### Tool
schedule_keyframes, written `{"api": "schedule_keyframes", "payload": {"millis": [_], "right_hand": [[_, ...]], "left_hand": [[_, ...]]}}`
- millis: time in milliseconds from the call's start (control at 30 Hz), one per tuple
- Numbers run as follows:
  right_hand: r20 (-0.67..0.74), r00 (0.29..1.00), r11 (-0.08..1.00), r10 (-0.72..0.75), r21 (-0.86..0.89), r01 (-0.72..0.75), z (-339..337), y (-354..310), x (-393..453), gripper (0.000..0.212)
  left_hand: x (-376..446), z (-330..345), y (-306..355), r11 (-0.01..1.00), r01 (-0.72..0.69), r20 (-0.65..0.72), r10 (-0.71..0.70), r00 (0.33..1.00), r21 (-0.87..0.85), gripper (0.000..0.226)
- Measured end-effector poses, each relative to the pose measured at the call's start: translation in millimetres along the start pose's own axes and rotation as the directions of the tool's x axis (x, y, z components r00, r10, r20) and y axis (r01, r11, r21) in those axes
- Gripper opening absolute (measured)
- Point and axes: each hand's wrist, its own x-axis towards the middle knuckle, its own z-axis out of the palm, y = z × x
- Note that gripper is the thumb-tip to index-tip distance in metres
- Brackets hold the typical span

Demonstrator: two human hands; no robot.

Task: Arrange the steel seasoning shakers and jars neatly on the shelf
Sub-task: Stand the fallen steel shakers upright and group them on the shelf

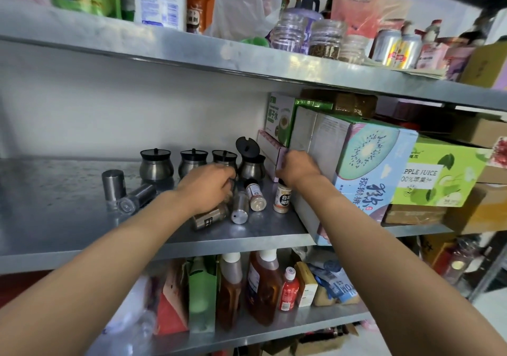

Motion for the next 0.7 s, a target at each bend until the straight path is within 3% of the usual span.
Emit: {"api": "schedule_keyframes", "payload": {"millis": [167,433,700], "right_hand": [[-0.004,1.000,1.000,0.010,0.017,-0.010,-13.3,-8.2,-14.5,0.023],[-0.036,0.994,0.988,-0.104,0.108,0.108,-30.7,-16.9,-54.1,0.021],[-0.037,0.990,0.968,-0.139,0.205,0.144,-15.1,6.2,-65.0,0.015]], "left_hand": [[-19.4,-16.3,-11.4,0.999,0.029,-0.010,-0.029,1.000,0.027,0.022],[-32.2,-41.0,2.7,0.996,0.084,-0.021,-0.084,0.996,-0.002,0.020],[2.0,-19.4,35.3,0.993,0.084,0.076,-0.078,0.994,-0.077,0.030]]}}
